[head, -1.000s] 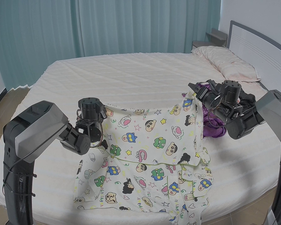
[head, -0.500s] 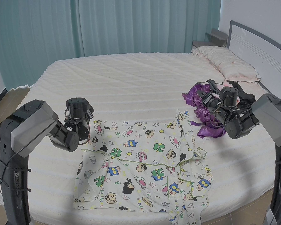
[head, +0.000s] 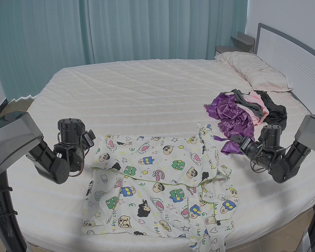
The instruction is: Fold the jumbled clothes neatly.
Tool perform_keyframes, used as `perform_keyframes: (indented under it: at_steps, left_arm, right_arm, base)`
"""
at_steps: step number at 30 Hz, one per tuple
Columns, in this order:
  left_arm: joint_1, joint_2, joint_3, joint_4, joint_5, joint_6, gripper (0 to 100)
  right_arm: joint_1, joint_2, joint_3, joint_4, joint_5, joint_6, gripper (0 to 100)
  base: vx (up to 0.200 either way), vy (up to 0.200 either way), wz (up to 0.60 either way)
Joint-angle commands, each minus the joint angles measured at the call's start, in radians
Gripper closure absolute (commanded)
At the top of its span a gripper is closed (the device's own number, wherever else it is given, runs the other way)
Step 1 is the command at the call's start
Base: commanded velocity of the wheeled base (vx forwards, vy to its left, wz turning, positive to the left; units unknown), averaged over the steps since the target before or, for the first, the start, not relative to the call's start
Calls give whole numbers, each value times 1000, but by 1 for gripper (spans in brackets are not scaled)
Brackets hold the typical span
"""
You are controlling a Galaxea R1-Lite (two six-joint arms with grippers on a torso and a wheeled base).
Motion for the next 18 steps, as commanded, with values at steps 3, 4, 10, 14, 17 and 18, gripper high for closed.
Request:
perform_keyframes:
  at_steps: [3,4,10,14,17,18]
  left_arm:
    - [-51,-302,344,-63,-62,-164,0]
    - [-54,-308,351,-63,-64,-173,0]
    - [-106,-356,436,-67,-68,-273,0]
    - [-132,-345,456,-67,-70,-285,0]
    - [-151,-341,459,-67,-70,-314,0]
    - [-155,-336,459,-67,-70,-323,0]
  right_arm:
    - [0,-109,403,-285,19,21,0]
    - [0,-107,406,-291,19,19,0]
    - [2,-92,453,-302,90,4,0]
    - [-17,-69,496,-311,188,-36,0]
    - [-38,-34,522,-313,242,-84,0]
    - [-41,-17,527,-313,252,-100,0]
  base:
    - [0,0,0]
    - [0,0,0]
    - [167,0,0]
    - [200,0,0]
    - [0,0,0]
    - [0,0,0]
